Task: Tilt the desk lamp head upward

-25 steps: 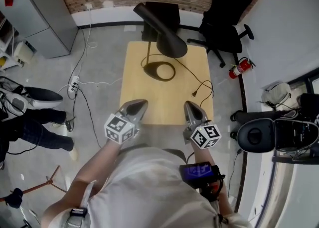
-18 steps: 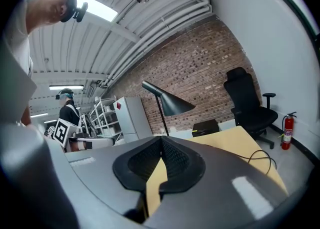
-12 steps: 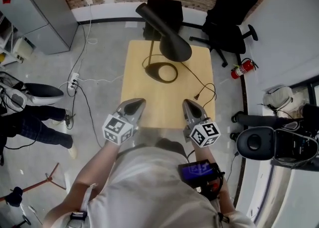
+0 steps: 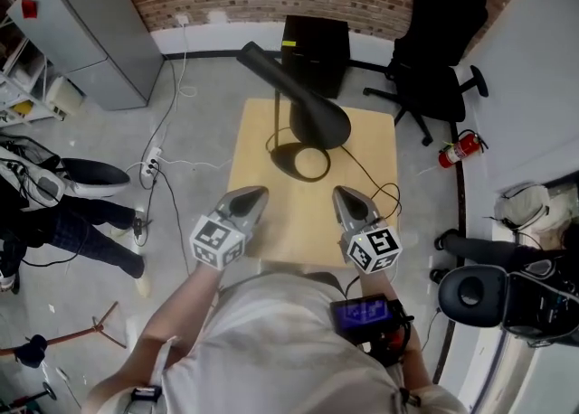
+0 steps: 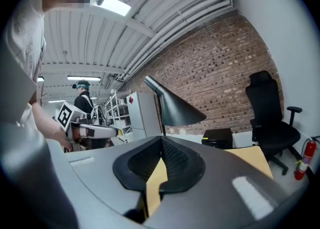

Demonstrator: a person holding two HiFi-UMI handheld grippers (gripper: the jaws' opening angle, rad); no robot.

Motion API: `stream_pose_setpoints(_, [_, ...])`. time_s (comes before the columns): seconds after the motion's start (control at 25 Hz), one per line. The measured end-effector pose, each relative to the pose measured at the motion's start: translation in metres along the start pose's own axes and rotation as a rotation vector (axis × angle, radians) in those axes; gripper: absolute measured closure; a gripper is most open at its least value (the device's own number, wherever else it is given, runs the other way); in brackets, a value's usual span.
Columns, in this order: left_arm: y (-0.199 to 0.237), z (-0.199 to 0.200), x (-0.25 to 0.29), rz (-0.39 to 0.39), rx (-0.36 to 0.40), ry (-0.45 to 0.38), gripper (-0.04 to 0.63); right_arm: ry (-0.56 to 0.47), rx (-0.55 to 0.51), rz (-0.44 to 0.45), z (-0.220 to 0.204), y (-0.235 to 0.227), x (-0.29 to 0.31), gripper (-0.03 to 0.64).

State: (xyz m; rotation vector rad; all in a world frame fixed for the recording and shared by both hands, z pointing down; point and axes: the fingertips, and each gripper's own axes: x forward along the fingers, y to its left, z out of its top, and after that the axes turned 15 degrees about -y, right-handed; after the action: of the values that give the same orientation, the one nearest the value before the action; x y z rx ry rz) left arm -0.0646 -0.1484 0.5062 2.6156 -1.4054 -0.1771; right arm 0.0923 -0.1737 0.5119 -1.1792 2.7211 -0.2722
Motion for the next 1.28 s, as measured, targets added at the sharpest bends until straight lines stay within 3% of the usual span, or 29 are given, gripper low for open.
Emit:
stream_pose_setpoints(0.36, [0.015, 0.025, 0.045, 0.056, 0.045, -0.016, 0.594, -0.047, 0.033, 0.0, 0.015, -0.067, 0.028, 0.604])
stream_pose_setpoints(0.76, [0.038, 0.059, 0.07, 0.126, 0.042, -0.055, 0.594, -0.1, 0.099, 0.011, 0.029, -0.1, 0.054, 0.604])
stream_pose_setpoints(1.04, [0.062, 0.101, 0.082, 0.101, 0.055, -0.117, 0.58, -0.156, 0.107, -0.067, 0.04, -0.113, 0.061, 0.604])
stream_pose_setpoints(1.28, [0.083, 0.126, 0.089, 0.043, 0.042, -0.122, 0.527, -0.191, 0.13, -0.101, 0.051, -0.106, 0.066, 0.603])
